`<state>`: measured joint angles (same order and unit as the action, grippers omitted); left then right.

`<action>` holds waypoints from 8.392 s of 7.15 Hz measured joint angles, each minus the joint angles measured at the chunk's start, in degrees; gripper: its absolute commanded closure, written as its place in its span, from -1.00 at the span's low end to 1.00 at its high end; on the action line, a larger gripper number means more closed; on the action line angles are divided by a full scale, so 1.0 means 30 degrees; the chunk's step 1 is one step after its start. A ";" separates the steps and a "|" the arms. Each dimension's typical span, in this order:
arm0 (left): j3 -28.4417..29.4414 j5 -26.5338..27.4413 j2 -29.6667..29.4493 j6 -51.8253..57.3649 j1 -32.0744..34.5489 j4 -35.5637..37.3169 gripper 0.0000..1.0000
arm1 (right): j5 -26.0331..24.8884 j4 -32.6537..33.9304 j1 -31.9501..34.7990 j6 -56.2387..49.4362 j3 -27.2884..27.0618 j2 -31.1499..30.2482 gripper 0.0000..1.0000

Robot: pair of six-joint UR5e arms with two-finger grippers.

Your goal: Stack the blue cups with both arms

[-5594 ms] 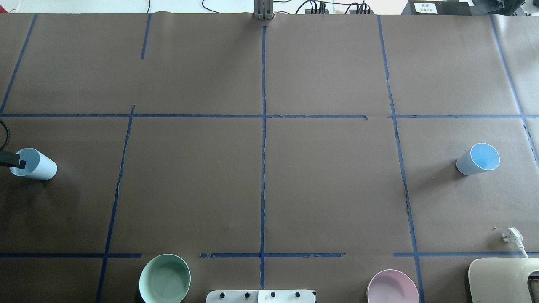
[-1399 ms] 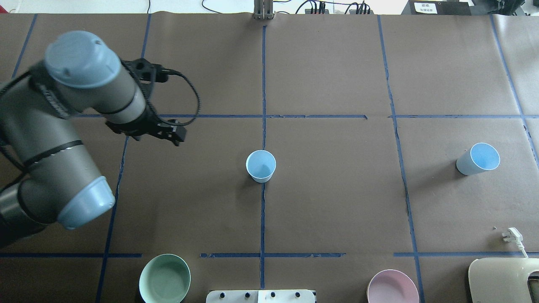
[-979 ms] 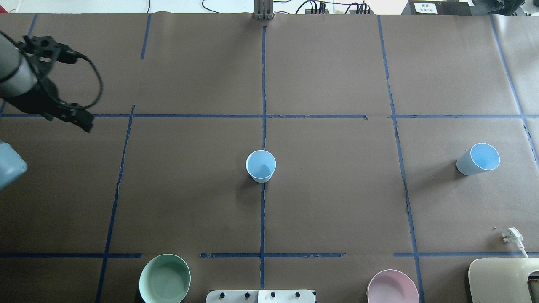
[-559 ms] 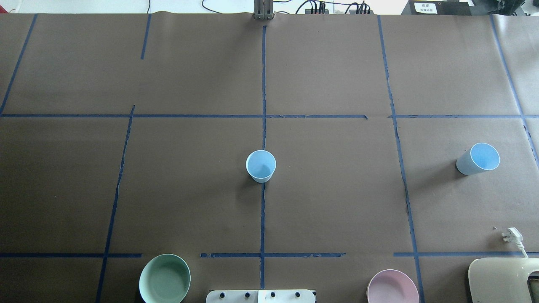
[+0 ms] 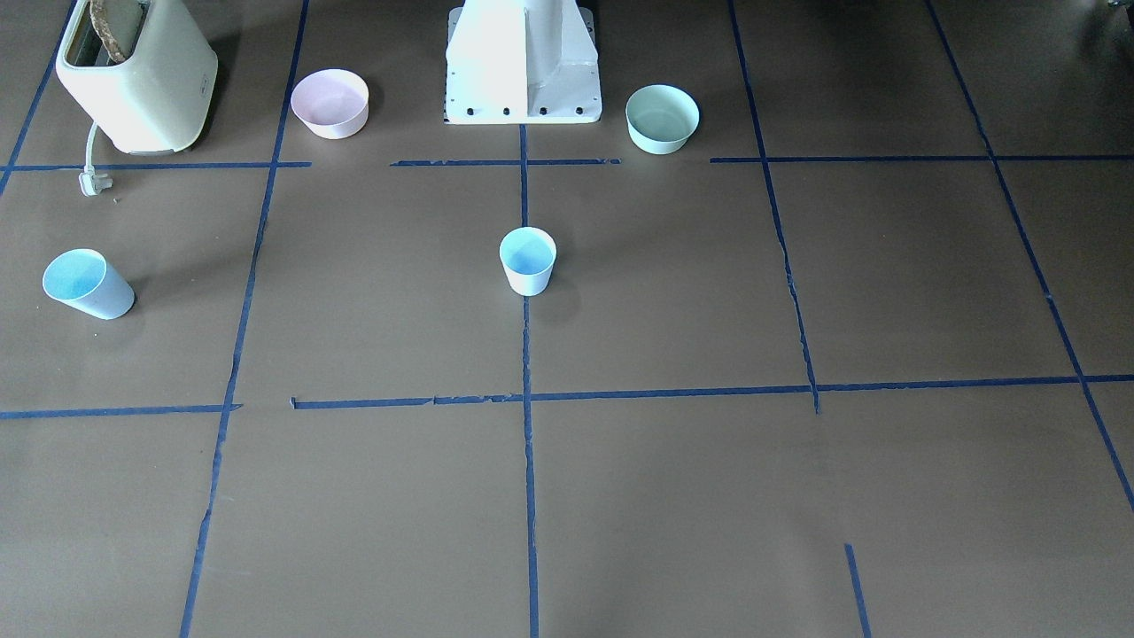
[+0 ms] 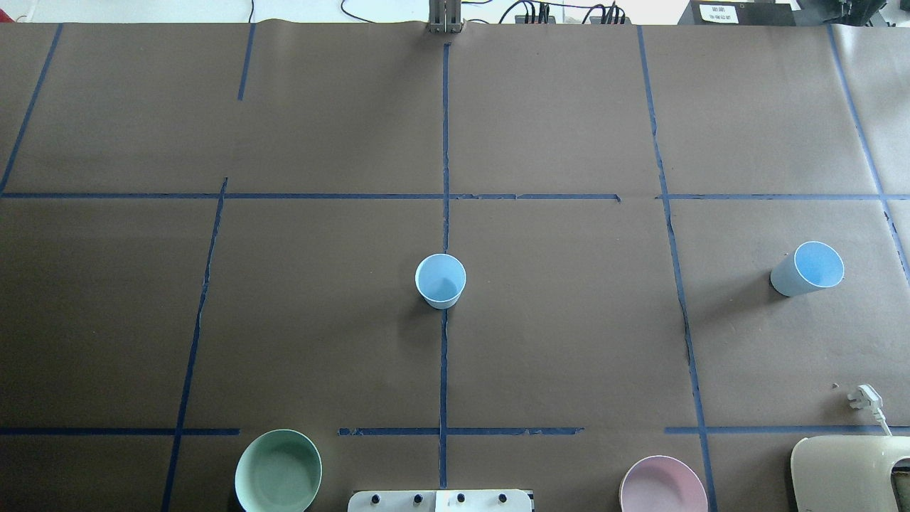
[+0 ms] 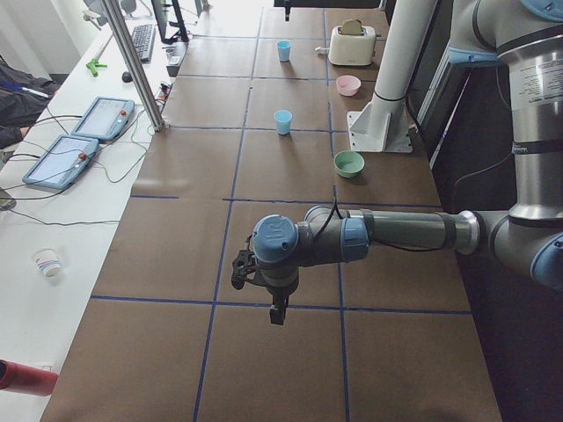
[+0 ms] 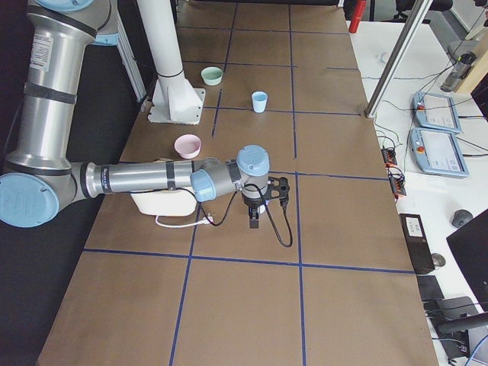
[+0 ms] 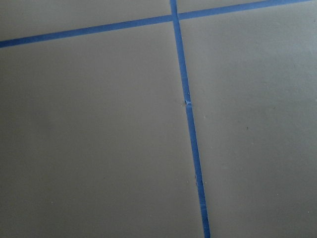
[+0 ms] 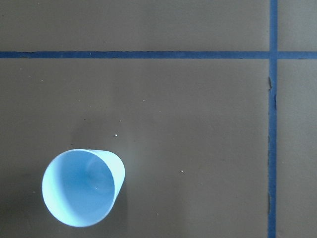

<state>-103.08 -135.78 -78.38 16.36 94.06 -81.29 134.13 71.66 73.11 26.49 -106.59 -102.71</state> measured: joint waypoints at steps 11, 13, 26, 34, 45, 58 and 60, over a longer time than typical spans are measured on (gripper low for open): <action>-0.0147 0.0004 0.0022 0.0056 0.0006 -0.0033 -1.00 | -0.1187 -0.1577 -0.3886 0.2144 0.4016 0.2776 0.61; -0.0126 0.0023 0.0023 0.0056 -0.0004 -0.0033 -1.00 | -0.1146 -0.1607 -0.4102 0.2135 0.4082 0.2773 0.97; -0.0151 -0.0002 -0.0062 -0.1556 -0.0007 -0.0034 -1.00 | -0.6434 0.8961 -1.2017 1.8930 -0.0527 1.6045 1.00; -0.0162 -0.0003 -0.0129 -0.1555 -0.0036 -0.0033 -1.00 | -0.9656 0.9041 -1.5505 2.2213 0.1880 1.8698 -1.00; 0.0100 0.0252 -0.0228 -0.1423 -0.0066 0.0056 -1.00 | 0.0075 0.9057 0.0296 -0.6021 0.0399 0.6143 -1.00; -0.0093 0.0261 -0.0066 -0.1386 -0.0095 0.0073 -1.00 | 0.0489 0.9015 0.5544 -1.4310 0.0298 -0.1124 -1.00; -0.0092 0.0261 -0.0066 -0.1387 -0.0095 0.0082 -1.00 | 0.0501 0.9015 0.5544 -1.4310 0.0288 -0.1124 -1.00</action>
<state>-103.36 -135.00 -78.58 12.19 93.78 -81.04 135.64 98.70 89.74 -16.44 -105.73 -106.09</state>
